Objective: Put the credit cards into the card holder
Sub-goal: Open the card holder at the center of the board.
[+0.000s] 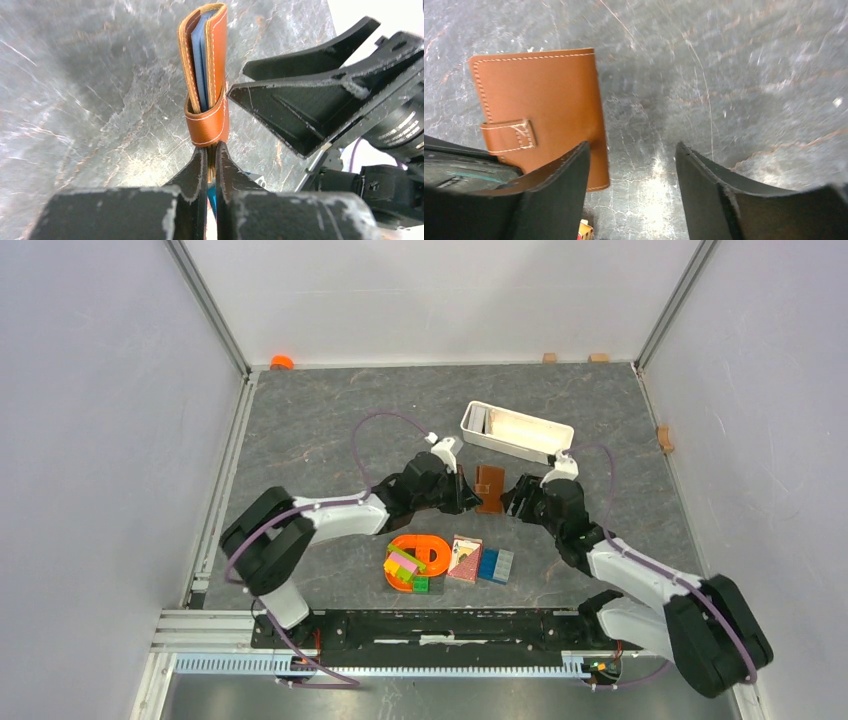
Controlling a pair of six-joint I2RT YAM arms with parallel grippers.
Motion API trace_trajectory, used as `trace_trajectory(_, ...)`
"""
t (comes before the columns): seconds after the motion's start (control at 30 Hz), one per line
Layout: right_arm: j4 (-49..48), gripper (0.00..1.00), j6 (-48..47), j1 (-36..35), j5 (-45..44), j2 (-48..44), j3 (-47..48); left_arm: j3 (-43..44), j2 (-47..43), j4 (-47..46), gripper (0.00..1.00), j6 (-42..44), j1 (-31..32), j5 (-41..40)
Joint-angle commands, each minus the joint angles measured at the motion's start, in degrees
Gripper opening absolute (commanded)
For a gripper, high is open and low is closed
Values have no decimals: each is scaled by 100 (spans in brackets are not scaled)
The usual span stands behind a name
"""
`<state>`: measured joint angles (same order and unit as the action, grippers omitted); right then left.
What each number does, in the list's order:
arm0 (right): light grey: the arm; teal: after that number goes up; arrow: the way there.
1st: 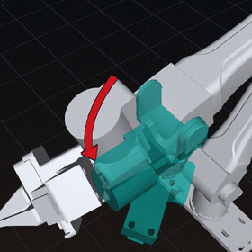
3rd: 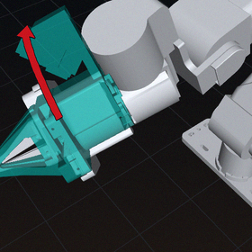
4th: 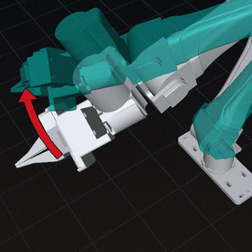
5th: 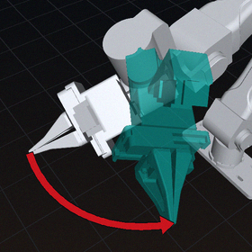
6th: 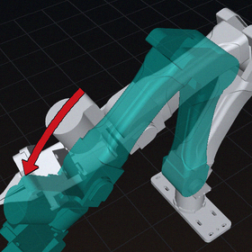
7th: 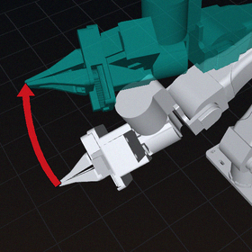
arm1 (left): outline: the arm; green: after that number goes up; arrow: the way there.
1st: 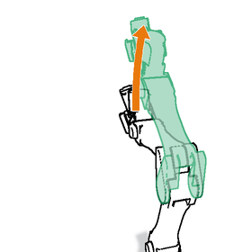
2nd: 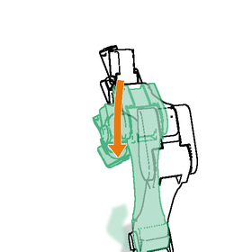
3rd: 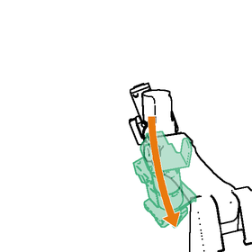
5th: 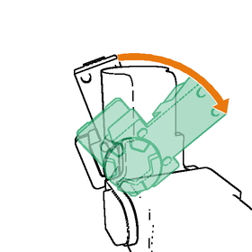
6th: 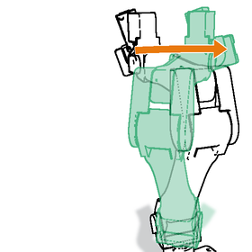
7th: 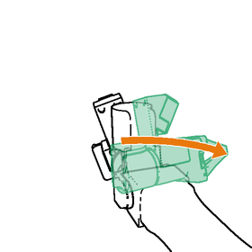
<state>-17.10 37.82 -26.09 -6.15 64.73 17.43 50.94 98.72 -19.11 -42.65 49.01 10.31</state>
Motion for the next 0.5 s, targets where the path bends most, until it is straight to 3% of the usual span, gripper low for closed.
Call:
trace_trajectory(0.0,984,71,-685,-19,-185,-697,629,352,-890,813,2,1690,256,-892)
trace_trajectory(0.13,1218,74,-474,-24,265,-974,1003,847,-975,2239,2,2439,813,-2463)
trace_trajectory(0.3,1092,72,146,-125,844,-789,1282,865,-1001,2564,2,2204,1156,-3053)
trace_trajectory(0.47,1026,72,322,-481,754,-581,1458,1040,-870,2797,2,2150,1530,-3665)
